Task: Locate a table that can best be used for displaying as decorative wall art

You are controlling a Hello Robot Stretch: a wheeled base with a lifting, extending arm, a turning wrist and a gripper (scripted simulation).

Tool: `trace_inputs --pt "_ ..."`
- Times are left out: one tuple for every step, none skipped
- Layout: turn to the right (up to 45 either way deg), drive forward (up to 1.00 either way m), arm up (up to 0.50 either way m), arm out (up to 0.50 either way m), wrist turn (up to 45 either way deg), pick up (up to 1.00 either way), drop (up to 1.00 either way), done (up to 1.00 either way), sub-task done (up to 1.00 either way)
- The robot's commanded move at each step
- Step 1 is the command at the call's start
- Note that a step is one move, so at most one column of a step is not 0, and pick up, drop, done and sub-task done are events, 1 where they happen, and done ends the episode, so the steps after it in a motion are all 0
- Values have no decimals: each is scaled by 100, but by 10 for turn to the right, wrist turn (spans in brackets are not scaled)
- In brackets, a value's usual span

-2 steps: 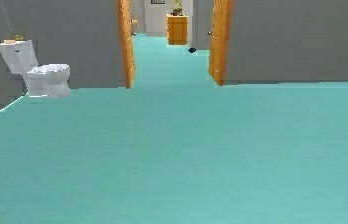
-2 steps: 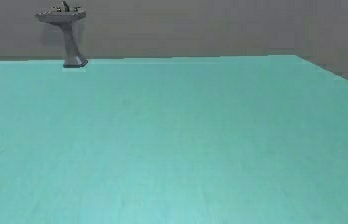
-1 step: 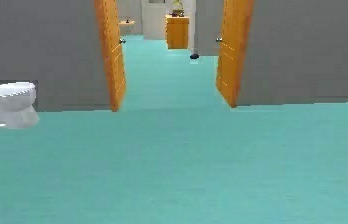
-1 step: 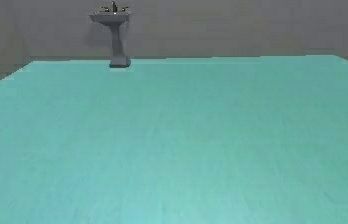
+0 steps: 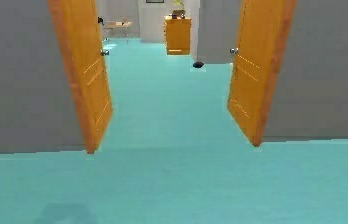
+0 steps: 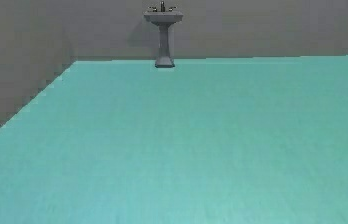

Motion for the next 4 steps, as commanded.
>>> trace_inputs --pt "0 100 0 0 0 0 0 0 0" --pt "0 100 0 0 0 0 0 0 0" --pt "-30 0 0 0 0 0 0 0 0" --pt "0 65 0 0 0 0 0 0 0"
